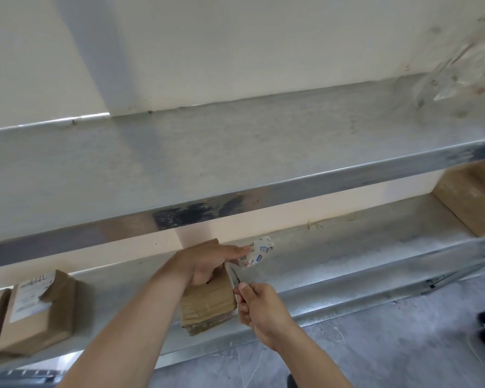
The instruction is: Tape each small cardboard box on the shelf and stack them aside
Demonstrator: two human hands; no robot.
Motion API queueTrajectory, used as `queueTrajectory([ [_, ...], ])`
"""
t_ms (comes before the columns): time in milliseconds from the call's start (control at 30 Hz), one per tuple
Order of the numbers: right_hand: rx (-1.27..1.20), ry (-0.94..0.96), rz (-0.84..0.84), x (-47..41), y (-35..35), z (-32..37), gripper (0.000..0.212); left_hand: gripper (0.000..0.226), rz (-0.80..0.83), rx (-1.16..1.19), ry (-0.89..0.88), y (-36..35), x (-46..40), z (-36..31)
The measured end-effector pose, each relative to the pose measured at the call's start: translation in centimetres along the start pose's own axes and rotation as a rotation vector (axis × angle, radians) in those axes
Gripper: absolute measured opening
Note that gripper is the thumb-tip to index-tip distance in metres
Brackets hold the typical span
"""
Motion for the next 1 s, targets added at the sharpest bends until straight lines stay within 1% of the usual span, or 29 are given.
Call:
queueTrajectory([
  [67,-0.001,0.002,-0.005,0.0,-0.1,0.0,0.025,0.084,-0.006,0.006,0.006,0.0,0.0,0.0],
  [200,-0.019,-0.008,-0.033,0.1,-0.2,0.1,0.024,0.092,-0.013,0.004,0.005,0.0,-0.1,0.1],
  [333,-0.013,-0.009,-0.044,0.0,-0.3,0.2,0.025,0.083,0.007,0.008,-0.008,0.0,0.1,0.0],
  [400,0.048,-0.005,-0.055,-0.2,0.2,-0.3,0.027,0.08,0.002,0.026,-0.016,0.0,0.2,0.2],
  [433,0.124,-0.008,-0.064,-0.3,0.5,-0.5,0.028,0.079,-0.001,0.036,-0.018,0.0,0.2,0.2],
  [467,0.255,-0.011,-0.089,-0.4,1.2,-0.7,0.029,0.075,-0.003,0.042,-0.02,0.0,0.3,0.1],
  [500,0.443,-0.017,-0.131,-0.7,2.1,-0.8,0.03,0.069,-0.006,0.048,-0.022,-0.1,0.5,-0.1],
  [567,0.92,-0.044,-0.209,-1.4,4.5,-0.4,0.027,0.056,-0.022,0.049,-0.014,-0.2,1.0,-0.5],
  [633,1.276,-0.083,-0.241,-2.0,6.9,0.7,0.026,0.051,-0.026,0.053,-0.009,-0.5,1.2,-0.7],
  [667,1.379,-0.099,-0.252,-2.5,8.0,1.1,0.027,0.05,-0.03,0.053,-0.009,-0.5,1.3,-0.8],
  [733,1.407,-0.12,-0.274,-3.8,10.1,1.3,0.028,0.049,-0.046,0.064,-0.014,-0.6,1.1,-0.8],
  [800,1.452,-0.09,-0.271,-4.3,11.2,1.5,0.029,0.04,-0.084,0.085,-0.014,-0.5,0.9,-0.7],
  [833,1.49,-0.078,-0.273,-4.6,11.8,1.4,0.036,0.037,-0.097,0.09,-0.018,-0.5,0.9,-0.7],
  [867,1.512,-0.028,-0.269,-4.8,12.3,1.5,0.055,0.036,-0.098,0.089,-0.027,-0.5,0.8,-0.7],
  [900,1.451,0.07,-0.234,-4.7,12.5,2.0,0.078,0.037,-0.095,0.084,-0.04,-0.5,0.8,-0.7],
  [933,1.336,0.211,-0.175,-4.5,12.3,2.9,0.096,0.04,-0.087,0.076,-0.052,-0.4,0.9,-0.6],
  [967,1.252,0.36,-0.097,-4.2,11.7,4.1,0.104,0.046,-0.075,0.077,-0.068,-0.3,0.8,-0.5],
  [1000,1.234,0.46,-0.015,-3.9,10.8,5.5,0.103,0.052,-0.065,0.083,-0.083,-0.2,0.8,-0.4],
])
Point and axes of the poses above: each hand's wrist, its own x-axis away from the middle knuckle, its own y-axis out of the back of the hand, z = x × y, the point moved 2 cm from there along -x, towards the middle knuckle, and after that the axes turned 6 degrees about z, right-handed, at the moved point
